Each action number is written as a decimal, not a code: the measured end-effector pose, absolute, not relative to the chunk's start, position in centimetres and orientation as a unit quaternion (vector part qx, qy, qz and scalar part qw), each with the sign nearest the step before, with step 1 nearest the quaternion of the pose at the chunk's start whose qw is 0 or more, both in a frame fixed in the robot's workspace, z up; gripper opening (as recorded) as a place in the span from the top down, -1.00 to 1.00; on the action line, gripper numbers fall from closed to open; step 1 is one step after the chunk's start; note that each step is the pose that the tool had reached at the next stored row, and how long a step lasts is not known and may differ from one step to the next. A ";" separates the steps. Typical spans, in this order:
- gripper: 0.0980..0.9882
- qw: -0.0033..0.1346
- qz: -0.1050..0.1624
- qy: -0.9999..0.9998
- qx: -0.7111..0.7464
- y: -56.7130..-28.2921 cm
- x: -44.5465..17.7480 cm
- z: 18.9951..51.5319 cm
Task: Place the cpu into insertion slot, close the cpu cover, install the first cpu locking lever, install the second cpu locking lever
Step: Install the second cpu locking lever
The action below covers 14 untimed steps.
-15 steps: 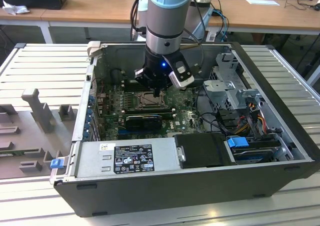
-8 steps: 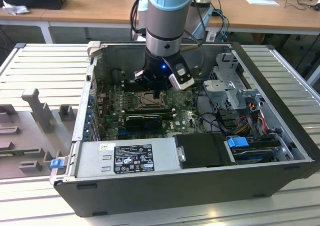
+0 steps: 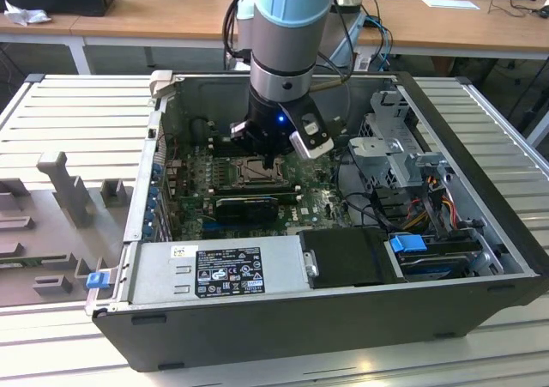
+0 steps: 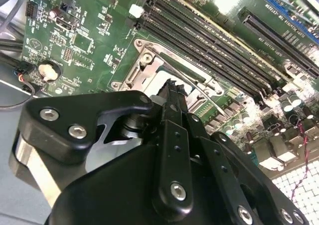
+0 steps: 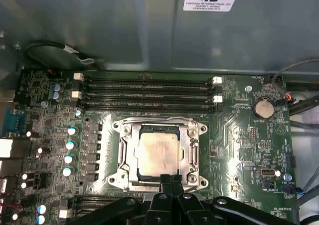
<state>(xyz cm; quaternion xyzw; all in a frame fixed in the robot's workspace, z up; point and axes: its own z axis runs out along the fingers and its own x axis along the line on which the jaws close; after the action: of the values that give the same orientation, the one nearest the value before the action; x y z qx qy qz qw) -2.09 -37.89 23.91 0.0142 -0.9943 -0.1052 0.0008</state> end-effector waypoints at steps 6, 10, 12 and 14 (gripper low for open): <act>0.98 0.001 -0.106 -0.994 0.014 -39.2 -2.1 23.8; 0.98 0.001 -0.106 -0.994 0.015 -39.4 -2.7 23.6; 0.98 0.001 -0.106 -0.994 0.015 -39.4 -3.5 23.6; 0.98 0.001 -0.106 -0.994 0.018 -39.4 -4.2 23.3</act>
<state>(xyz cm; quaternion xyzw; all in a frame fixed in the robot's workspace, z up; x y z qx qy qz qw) -4.19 -39.44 23.27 0.0180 -0.9942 -0.1063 0.0013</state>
